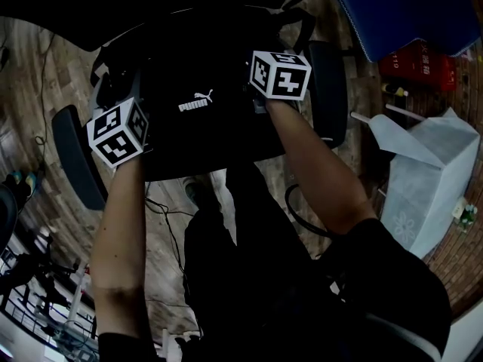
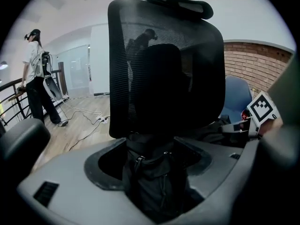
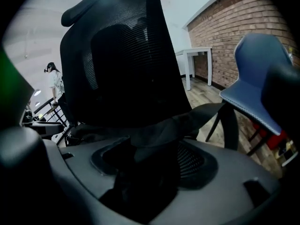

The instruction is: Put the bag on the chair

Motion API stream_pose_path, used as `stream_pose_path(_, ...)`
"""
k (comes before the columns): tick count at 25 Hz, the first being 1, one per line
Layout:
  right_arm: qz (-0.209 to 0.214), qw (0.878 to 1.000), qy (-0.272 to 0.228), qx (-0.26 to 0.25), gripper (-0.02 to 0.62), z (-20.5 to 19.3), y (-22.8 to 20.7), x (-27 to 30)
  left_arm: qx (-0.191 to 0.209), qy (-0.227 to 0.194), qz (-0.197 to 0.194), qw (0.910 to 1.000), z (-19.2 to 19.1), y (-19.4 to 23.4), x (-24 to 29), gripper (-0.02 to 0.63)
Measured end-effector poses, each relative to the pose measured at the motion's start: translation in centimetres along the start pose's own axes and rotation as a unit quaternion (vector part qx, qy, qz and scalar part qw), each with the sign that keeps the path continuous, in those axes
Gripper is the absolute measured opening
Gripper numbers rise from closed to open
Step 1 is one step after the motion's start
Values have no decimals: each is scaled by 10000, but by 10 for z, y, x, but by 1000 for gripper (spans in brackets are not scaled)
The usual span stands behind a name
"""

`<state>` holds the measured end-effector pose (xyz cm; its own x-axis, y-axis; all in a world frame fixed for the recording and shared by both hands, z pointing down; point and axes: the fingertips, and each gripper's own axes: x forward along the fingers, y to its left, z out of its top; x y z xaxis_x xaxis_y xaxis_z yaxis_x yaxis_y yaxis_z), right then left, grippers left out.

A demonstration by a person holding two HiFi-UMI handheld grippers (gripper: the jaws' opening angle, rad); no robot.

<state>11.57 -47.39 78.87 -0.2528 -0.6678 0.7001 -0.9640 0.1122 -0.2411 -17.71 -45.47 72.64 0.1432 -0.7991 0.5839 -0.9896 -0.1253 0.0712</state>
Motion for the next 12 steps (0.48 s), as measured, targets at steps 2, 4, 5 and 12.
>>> stream_pose_path(2, 39, 10000, 14, 0, 317, -1, -2, 3, -14, -23, -14, 10000, 2, 0, -6, 324)
stream_pose_path(4, 27, 10000, 57, -8, 349, -1, -2, 2, -8, -32, -19, 10000, 1, 0, -11, 324)
stream_pose_path(5, -15, 10000, 86, -39, 353, -1, -2, -1, -11, -27, -25, 10000, 1, -1, -13, 324)
stream_pose_path(12, -21, 10000, -55, -36, 354, 2, 5, -24, -353, -136, -273, 9989, 13, -9, -33, 324)
